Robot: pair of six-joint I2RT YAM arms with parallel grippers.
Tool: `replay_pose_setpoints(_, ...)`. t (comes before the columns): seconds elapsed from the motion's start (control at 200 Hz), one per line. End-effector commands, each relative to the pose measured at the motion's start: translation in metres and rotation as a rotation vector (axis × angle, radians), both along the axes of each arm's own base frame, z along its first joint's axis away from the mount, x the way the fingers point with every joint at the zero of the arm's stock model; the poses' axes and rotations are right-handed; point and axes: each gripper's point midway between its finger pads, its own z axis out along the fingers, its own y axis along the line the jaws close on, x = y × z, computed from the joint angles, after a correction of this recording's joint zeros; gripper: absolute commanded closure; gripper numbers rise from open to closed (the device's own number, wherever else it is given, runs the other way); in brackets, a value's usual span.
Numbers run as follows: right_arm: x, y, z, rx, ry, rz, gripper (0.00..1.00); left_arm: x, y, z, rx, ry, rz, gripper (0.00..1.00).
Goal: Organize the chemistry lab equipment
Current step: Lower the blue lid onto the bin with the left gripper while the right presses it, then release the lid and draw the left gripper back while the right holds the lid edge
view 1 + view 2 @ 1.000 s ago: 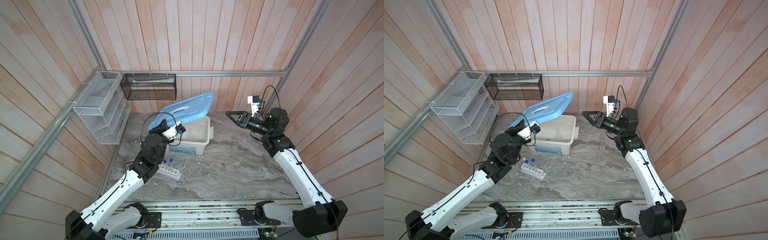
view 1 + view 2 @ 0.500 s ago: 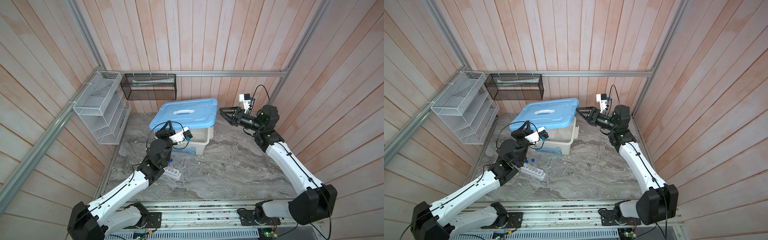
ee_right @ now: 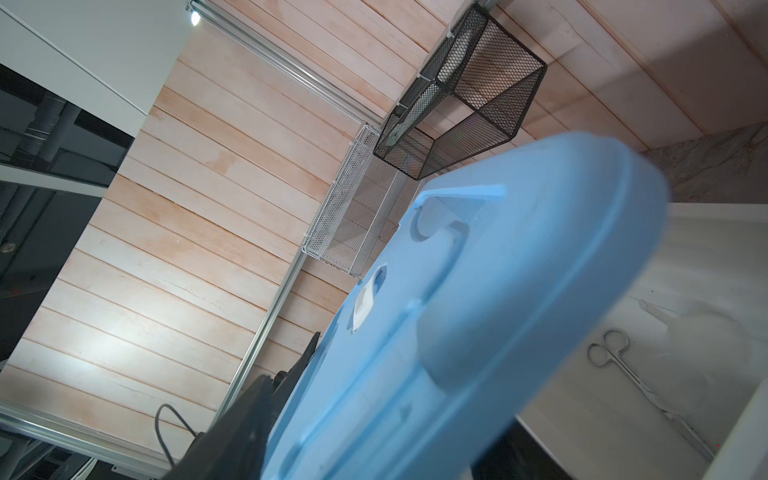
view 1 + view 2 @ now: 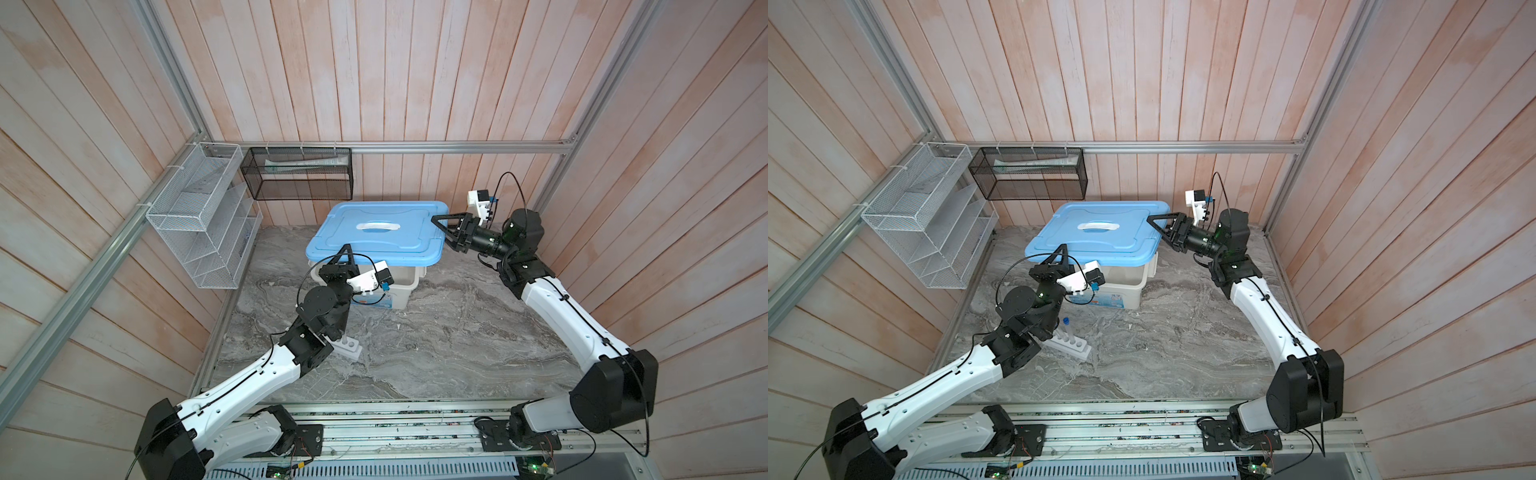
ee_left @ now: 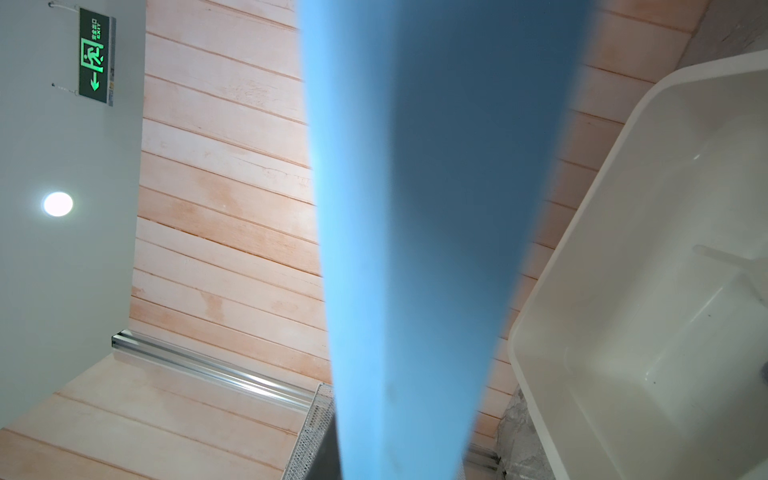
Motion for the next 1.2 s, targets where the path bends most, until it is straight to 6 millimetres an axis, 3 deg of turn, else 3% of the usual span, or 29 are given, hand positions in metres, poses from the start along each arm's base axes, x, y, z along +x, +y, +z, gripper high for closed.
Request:
replay_pose_setpoints(0.0,0.001,0.009,0.007,0.011,-0.023,0.032,0.34,-0.002,-0.004,0.006,0.000,-0.046,-0.001,0.82)
replay_pose_setpoints(0.255,0.009,0.012,-0.011,0.001,0.036,0.024,0.45,-0.003,-0.011,0.001,0.040,-0.049,-0.009,0.82)
replay_pose_setpoints(0.495,0.014,0.013,-0.020,0.002,0.067,0.019,0.69,-0.005,-0.011,-0.001,0.063,-0.065,-0.015,0.74)
replay_pose_setpoints(0.92,0.020,0.011,-0.027,0.039,0.113,0.002,0.83,-0.010,-0.010,-0.008,0.063,-0.060,-0.036,0.42)
replay_pose_setpoints(1.01,0.021,0.009,-0.029,0.077,0.136,-0.010,0.85,-0.013,-0.011,-0.014,0.070,-0.062,-0.049,0.24)
replay_pose_setpoints(1.195,0.019,0.005,-0.025,0.188,0.163,-0.010,0.86,-0.016,-0.014,-0.029,0.057,-0.033,-0.072,0.16)
